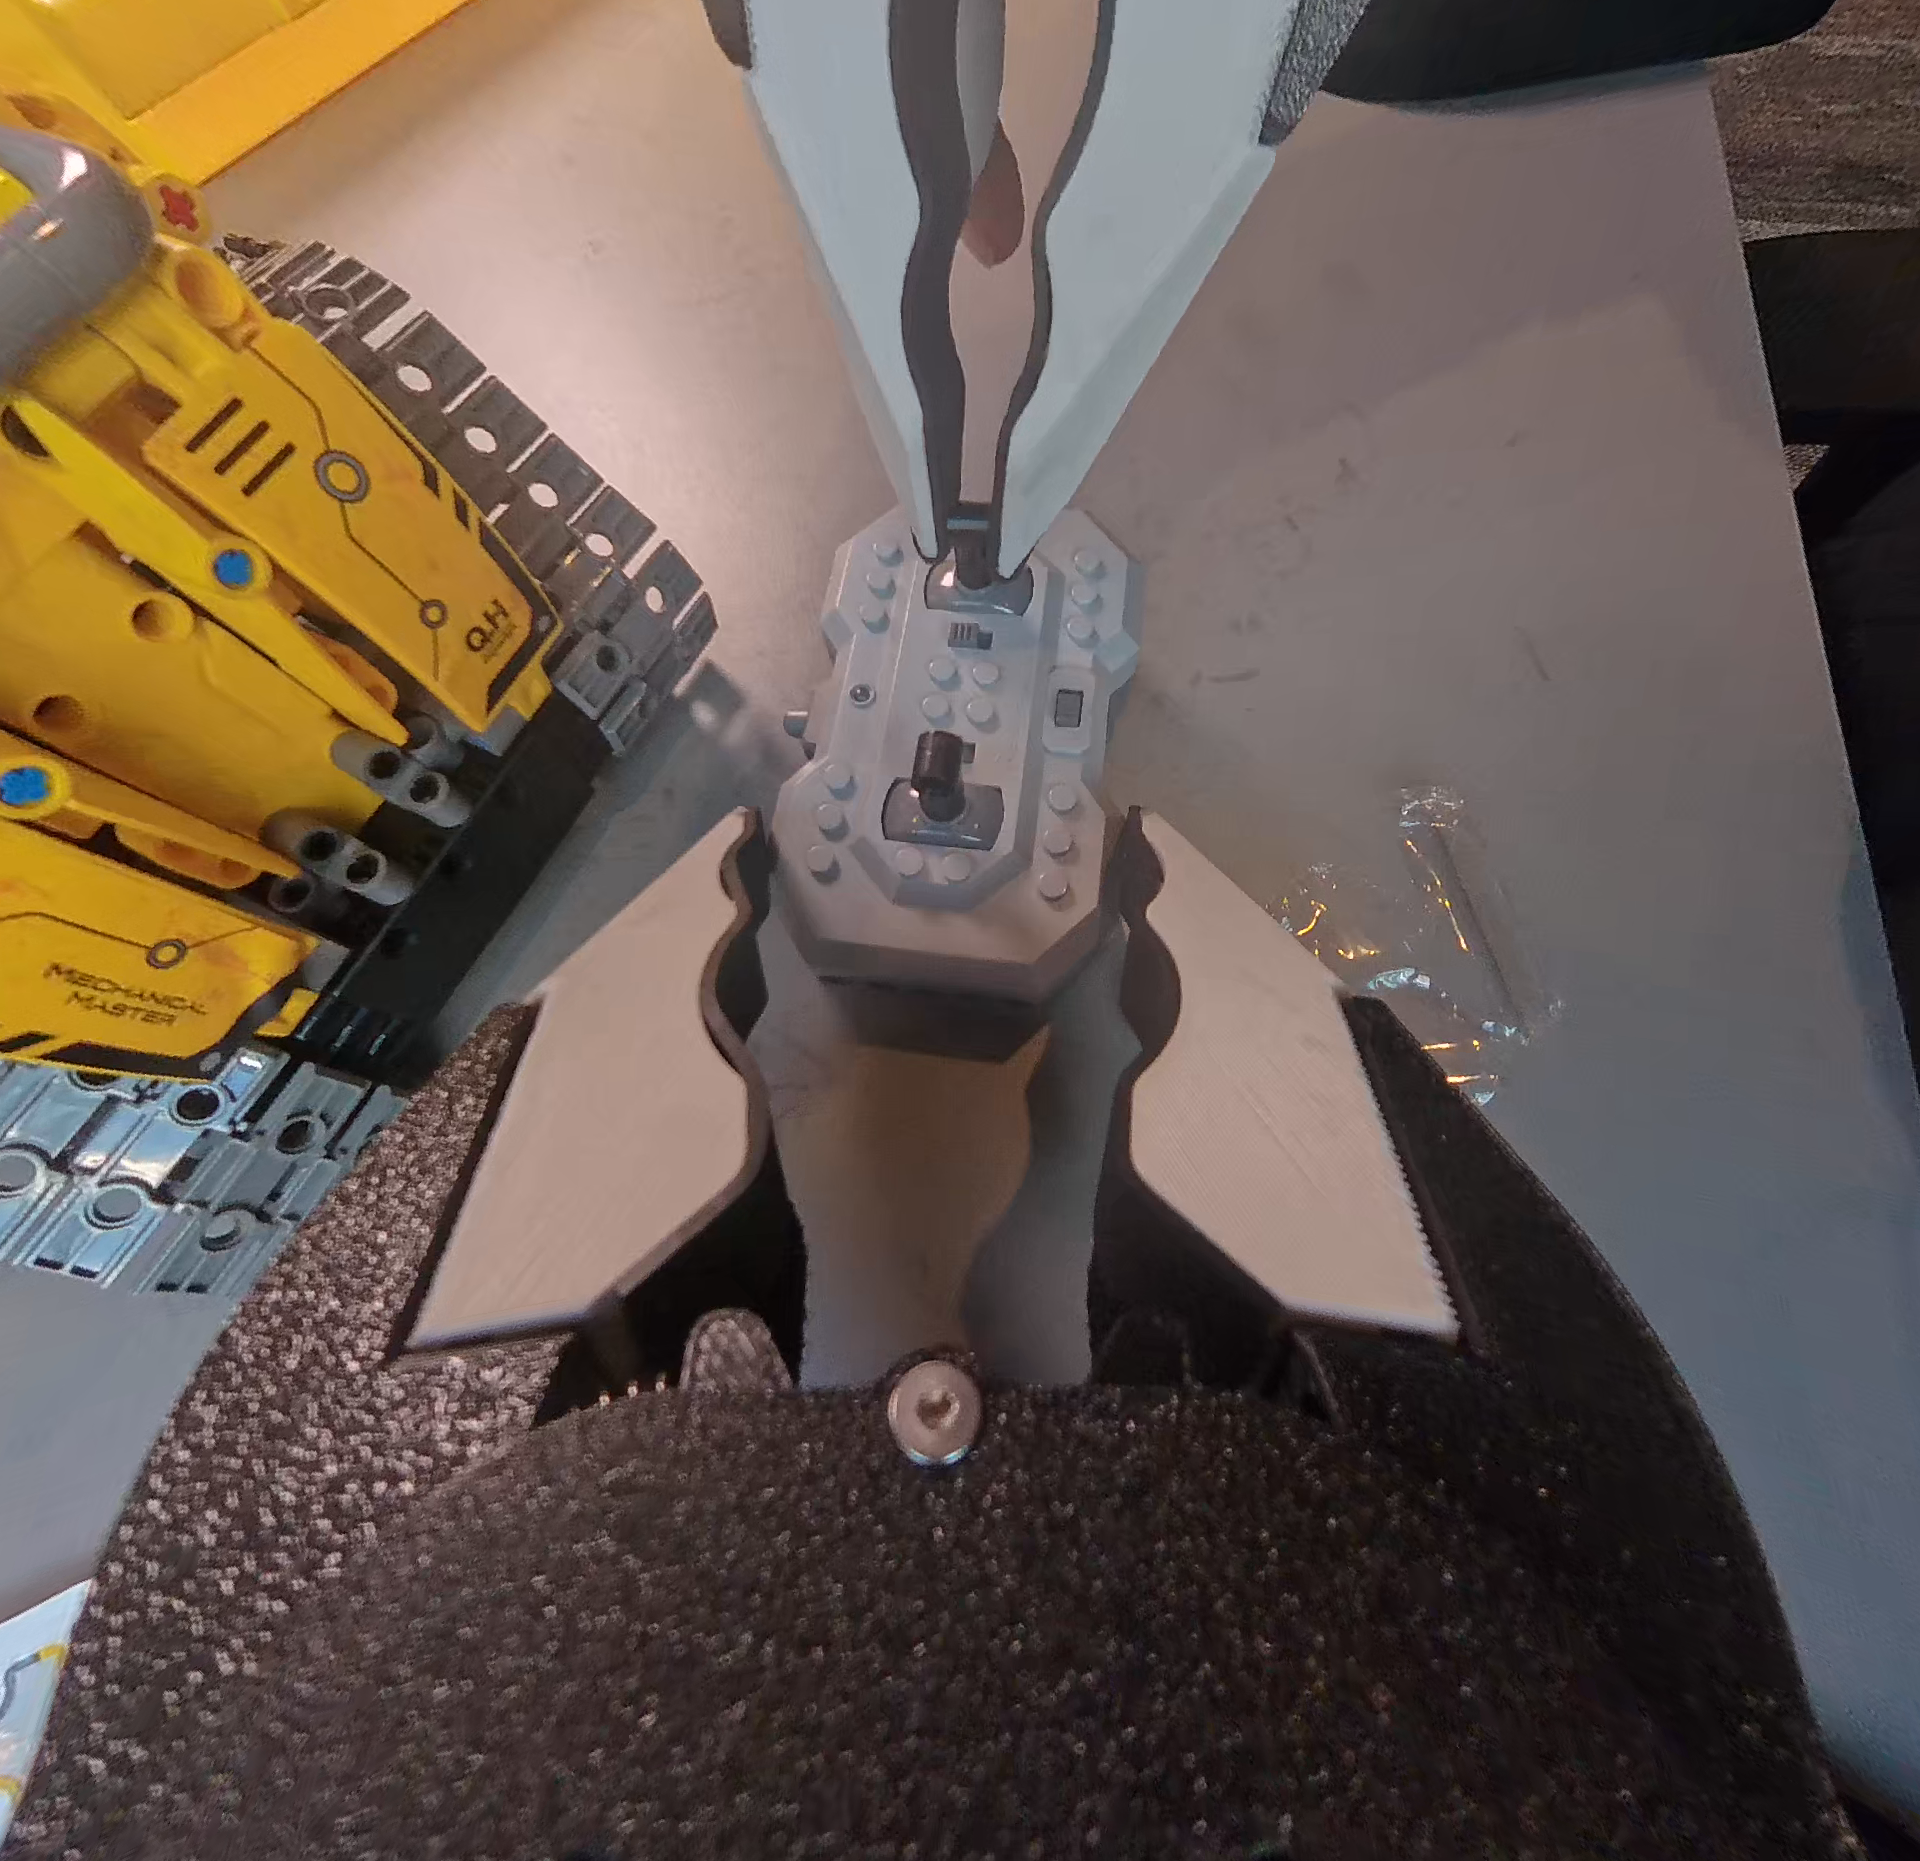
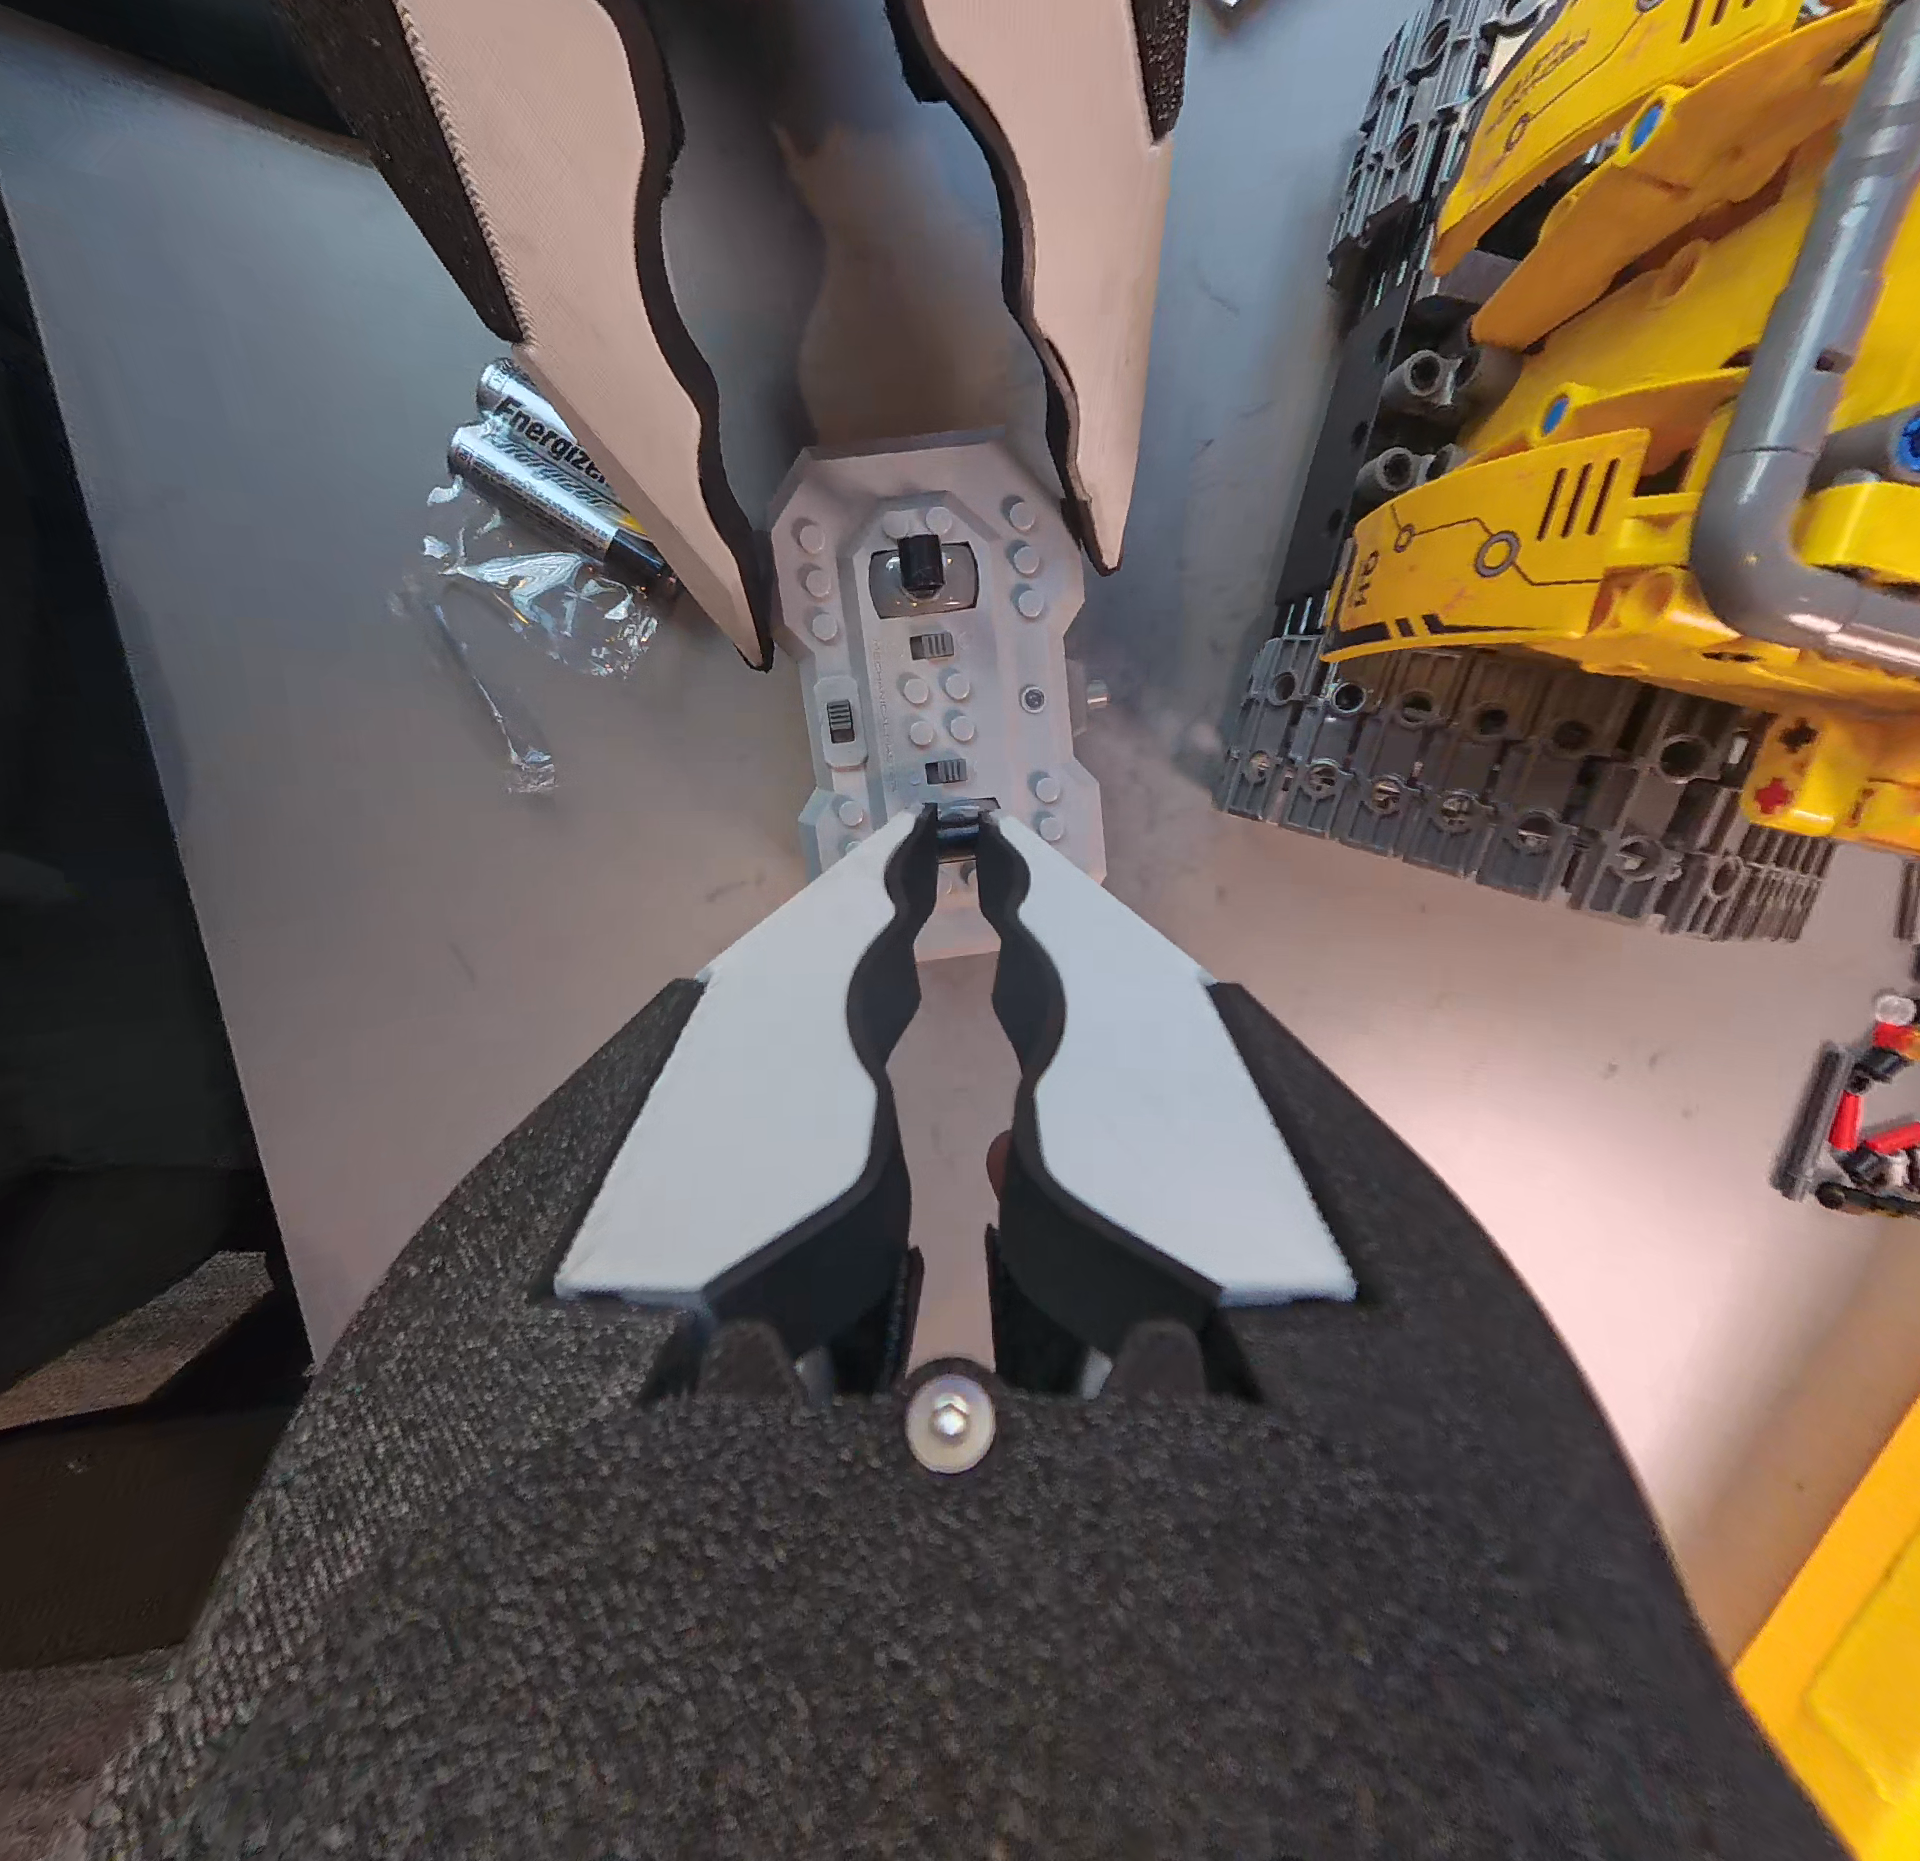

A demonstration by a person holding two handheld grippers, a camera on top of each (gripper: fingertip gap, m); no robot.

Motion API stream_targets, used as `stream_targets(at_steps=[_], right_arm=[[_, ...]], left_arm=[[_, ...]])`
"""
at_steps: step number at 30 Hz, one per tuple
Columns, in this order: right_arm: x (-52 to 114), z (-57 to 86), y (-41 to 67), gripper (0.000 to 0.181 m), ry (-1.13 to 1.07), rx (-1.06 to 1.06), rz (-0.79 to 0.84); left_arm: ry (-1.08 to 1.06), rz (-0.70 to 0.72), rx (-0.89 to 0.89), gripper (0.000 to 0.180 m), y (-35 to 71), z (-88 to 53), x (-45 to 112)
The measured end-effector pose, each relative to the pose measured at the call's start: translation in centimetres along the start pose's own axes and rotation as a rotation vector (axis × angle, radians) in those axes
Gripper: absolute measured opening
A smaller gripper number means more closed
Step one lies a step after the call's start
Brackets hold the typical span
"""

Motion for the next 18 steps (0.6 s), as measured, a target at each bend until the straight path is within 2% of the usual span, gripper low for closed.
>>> stream_targets(at_steps=[7,9,11,14,18], right_arm=[[-0.2,-0.2,-0.2,0.008,-0.047,0.018,0.034],[-0.8,-0.1,-0.2,0.021,-0.057,0.025,0.075],[-2.2,0.0,0.4,0.021,-0.044,0.023,0.141],[-2.9,-0.3,1.7,0.019,-0.045,-0.055,0.185],[-0.6,-0.4,2.8,0.020,0.003,-0.142,0.156]], left_arm=[[0.001,0.006,0.009,0.067,0.0,0.0,0.0],[0.001,0.009,0.013,0.067,-0.1,0.0,0.0],[-0.002,0.013,0.017,0.067,-0.1,0.0,0.0],[-0.008,0.018,0.018,0.067,-0.1,0.0,0.0],[-0.004,0.017,0.026,0.068,-0.1,0.0,0.0]])
Point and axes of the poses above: each gripper's, where its closed fingertips meet, x out along the fingers, y out of its top, z = x × y across the jaws, the point moved 8 cm from there along -x, back along the fingers, and after that the axes turned 9 degrees about -y, right-handed, at the moved point
